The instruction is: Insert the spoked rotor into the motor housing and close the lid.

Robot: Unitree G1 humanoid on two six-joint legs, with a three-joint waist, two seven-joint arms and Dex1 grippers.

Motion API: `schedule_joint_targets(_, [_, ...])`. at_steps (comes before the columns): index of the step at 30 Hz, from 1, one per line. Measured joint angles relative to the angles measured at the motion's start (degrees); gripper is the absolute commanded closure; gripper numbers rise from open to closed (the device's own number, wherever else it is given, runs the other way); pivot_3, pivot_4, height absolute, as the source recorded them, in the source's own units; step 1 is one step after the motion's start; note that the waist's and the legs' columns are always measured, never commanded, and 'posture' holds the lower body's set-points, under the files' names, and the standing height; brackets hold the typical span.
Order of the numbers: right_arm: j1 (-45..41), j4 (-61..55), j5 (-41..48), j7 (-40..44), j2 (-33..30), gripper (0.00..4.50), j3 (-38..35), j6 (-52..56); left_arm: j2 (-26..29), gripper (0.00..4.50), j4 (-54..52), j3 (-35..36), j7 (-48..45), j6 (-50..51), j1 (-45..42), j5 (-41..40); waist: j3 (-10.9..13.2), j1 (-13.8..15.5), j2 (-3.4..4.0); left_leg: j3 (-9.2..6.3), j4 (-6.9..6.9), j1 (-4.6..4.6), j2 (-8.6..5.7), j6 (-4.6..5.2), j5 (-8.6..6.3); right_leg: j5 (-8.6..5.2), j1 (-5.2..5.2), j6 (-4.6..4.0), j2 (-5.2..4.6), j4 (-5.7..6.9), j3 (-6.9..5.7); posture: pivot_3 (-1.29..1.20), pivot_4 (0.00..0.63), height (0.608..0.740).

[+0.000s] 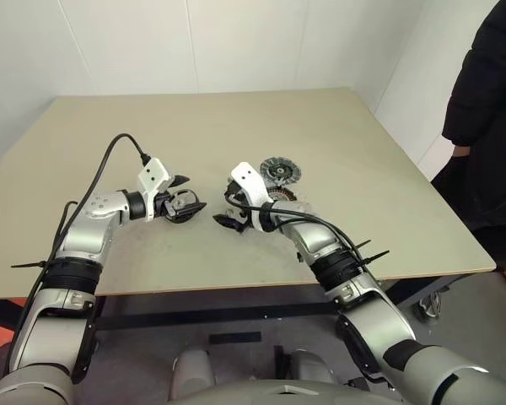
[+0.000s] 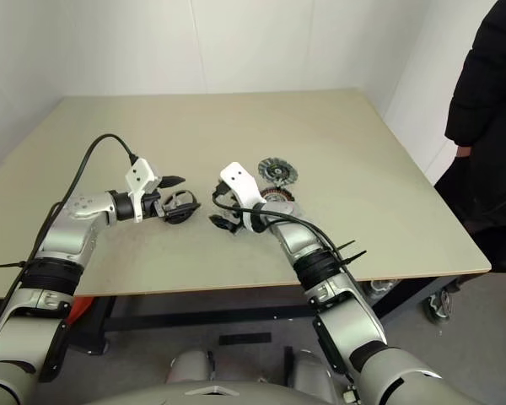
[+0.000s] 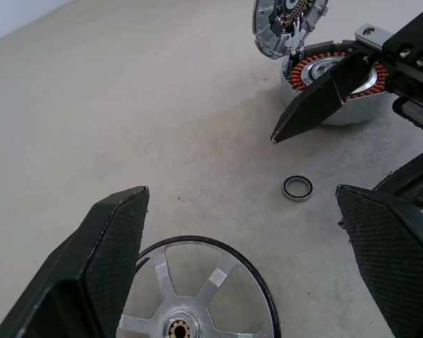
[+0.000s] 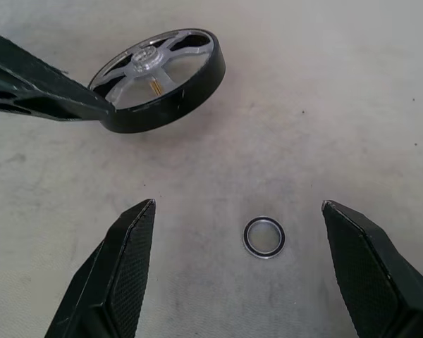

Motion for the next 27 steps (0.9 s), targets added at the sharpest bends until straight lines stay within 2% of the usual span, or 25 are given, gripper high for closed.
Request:
schedule_joint_targets(17, [-2.1, 7.5, 0.1, -0.9, 1.4, 0.23, -1.7, -2.1, 0.0, 0.0, 0.0, 0.0, 0.8, -0.4, 0.3, 0.1, 0.0, 0.0, 0.0, 0.0, 0.0, 0.03, 0.0, 0.0, 0.0, 0.0, 0.03, 0.0, -0.01, 0.01, 0.0, 0.0, 0.0, 0.74])
schedule_joint_targets(18, [-2.3, 7.7, 0.1, -0.9, 1.5, 0.64, -1.9, -2.1, 0.0, 0.0, 0.0, 0.0, 0.9, -0.4, 0.3, 0.2, 0.0, 0.0, 0.0, 0.0, 0.0, 0.03, 0.0, 0.0, 0.0, 0.0, 0.03, 0.0, -0.01, 0.02, 0.0, 0.0, 0.0, 0.74])
schedule_joint_targets(19, [-2.4, 7.9, 0.1, -1.0, 1.5, 0.85, -2.0, -2.0, 0.0, 0.0, 0.0, 0.0, 1.0, -0.5, 0.3, 0.2, 0.0, 0.0, 0.0, 0.0, 0.0, 0.03, 0.0, 0.0, 0.0, 0.0, 0.03, 0.0, -0.01, 0.02, 0.0, 0.0, 0.0, 0.74])
schedule_joint_targets(24, [-2.4, 8.7, -0.1, -1.1, 1.4, 2.46, -2.2, -1.6, 0.0, 0.0, 0.0, 0.0, 1.2, -0.9, 0.8, 0.3, 0.0, 0.0, 0.0, 0.0, 0.0, 0.02, 0.0, 0.0, 0.0, 0.0, 0.02, 0.0, 0.0, 0.01, 0.0, 0.0, 0.0, 0.74])
schedule_joint_targets(27, [-2.4, 8.7, -0.4, -1.1, 1.4, 2.46, -2.1, -1.6, 0.0, 0.0, 0.0, 0.0, 1.3, -0.9, 0.9, 0.3, 0.0, 0.0, 0.0, 0.0, 0.02, 0.03, -0.01, 0.0, 0.0, 0.0, 0.04, 0.0, -0.02, 0.02, 0.0, 0.0, 0.0, 0.74])
